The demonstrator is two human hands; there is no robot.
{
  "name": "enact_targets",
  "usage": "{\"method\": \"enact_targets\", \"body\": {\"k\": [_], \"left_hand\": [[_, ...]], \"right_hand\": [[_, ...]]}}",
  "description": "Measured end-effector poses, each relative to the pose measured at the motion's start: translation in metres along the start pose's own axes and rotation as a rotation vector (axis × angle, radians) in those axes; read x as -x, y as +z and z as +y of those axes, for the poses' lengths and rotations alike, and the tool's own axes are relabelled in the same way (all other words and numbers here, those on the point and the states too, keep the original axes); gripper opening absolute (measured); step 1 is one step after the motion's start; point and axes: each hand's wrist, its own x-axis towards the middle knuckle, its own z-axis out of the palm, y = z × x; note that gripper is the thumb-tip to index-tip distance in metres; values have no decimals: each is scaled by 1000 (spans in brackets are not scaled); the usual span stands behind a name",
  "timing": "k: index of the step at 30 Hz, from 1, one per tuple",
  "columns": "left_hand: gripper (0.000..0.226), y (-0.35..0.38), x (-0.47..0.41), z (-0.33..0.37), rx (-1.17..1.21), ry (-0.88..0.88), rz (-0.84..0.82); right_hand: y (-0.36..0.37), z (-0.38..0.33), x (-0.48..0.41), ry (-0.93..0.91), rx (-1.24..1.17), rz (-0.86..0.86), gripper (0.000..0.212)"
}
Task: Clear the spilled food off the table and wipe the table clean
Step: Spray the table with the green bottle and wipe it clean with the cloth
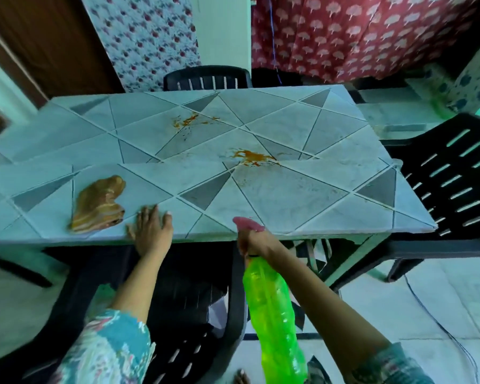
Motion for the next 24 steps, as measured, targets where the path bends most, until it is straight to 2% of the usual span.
{"method": "enact_targets", "body": {"k": [3, 5, 9, 14, 18, 21, 24], "left_hand": [[50, -4, -3, -4, 29, 0, -8], [49, -2, -4, -6, 37, 0, -1], [47, 0, -4, -7, 56, 15, 64], [41, 5, -1, 5, 120, -5, 170], [38, 9, 0, 26, 151, 47, 199], [37, 7, -2, 40, 197, 88, 205], [33, -3, -8, 46, 279, 153, 219]], "right_hand": [[29, -10, -3, 23, 77, -215, 36], [39, -13, -4, 16, 152, -258, 41], [22, -4, -2, 6, 113, -50, 41], [-60, 13, 23, -6, 5, 224, 36], [-108, 25, 41, 5, 5, 452, 43], [-116, 23, 53, 27, -11, 425, 49], [-101, -8, 60, -47, -92, 313, 39]]}}
